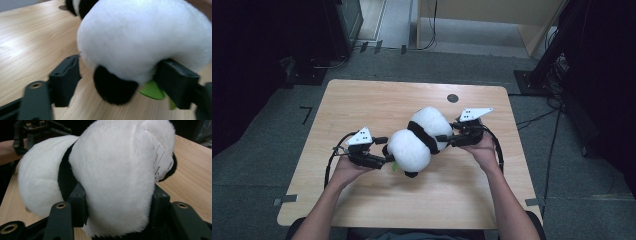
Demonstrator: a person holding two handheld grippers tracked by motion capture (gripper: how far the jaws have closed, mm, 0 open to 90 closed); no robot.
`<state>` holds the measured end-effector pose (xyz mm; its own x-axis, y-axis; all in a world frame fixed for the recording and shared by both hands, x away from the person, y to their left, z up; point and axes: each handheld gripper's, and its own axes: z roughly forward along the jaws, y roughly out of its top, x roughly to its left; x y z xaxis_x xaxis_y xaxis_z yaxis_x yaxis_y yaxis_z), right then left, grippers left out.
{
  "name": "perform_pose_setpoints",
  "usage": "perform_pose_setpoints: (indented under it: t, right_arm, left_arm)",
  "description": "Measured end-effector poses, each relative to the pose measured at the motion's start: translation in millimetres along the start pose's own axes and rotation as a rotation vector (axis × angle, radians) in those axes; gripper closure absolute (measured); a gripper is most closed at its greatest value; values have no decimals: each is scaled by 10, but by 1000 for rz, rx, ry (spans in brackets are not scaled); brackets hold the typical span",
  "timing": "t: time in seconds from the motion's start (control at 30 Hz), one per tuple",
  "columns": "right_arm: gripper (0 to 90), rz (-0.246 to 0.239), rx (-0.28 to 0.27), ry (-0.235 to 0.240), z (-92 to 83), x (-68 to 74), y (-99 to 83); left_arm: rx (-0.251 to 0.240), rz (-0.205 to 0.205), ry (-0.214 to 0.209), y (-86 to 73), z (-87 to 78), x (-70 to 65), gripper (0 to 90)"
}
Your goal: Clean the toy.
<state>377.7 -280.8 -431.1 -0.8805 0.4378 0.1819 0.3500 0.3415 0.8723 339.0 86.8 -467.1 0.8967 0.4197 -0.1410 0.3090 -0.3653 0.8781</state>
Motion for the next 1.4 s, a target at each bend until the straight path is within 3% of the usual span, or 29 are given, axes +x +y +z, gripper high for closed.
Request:
perform_pose_setpoints:
  t: [0.17,0.27,0.37,0.47,0.57,0.7,0.87,0.9,1.03,1.13,1.23,1.33,1.4]
  right_arm:
    - [412,18,-6,-4,150,-5,-6]
    - [409,34,5,-3,237,-21,-11]
    - [409,36,-5,-18,274,-30,-3]
    - [407,52,-10,-28,295,-47,4]
    - [397,50,1,-43,319,-58,8]
    - [350,87,3,-53,318,-107,6]
    - [305,120,-6,-76,270,-183,-10]
    - [353,115,-9,-94,251,-186,-9]
    - [356,108,-15,-147,178,-182,1]
    - [354,111,-7,-187,152,-207,-21]
    - [354,124,-1,-214,112,-239,-55]
    - [372,121,-13,-233,70,-236,-101]
    - [373,110,-4,-261,48,-230,-137]
  left_arm:
    - [37,30,-50,0,131,-100,124]
    - [46,50,-56,8,174,-160,121]
    - [38,33,-64,11,167,-145,138]
    - [36,1,-87,11,143,-106,270]
    - [61,-49,-81,18,134,-82,405]
    - [30,-114,-72,45,76,-54,550]
    - [6,-101,-67,83,7,-80,633]
    - [-3,-98,-43,92,-9,-90,646]
    - [-45,-109,-2,99,-92,-55,658]
    - [-79,-104,58,111,-163,-41,656]
    - [-82,-106,114,120,-197,-28,653]
    - [-83,-124,139,144,-208,-5,647]
    - [-79,-107,149,167,-208,-5,647]
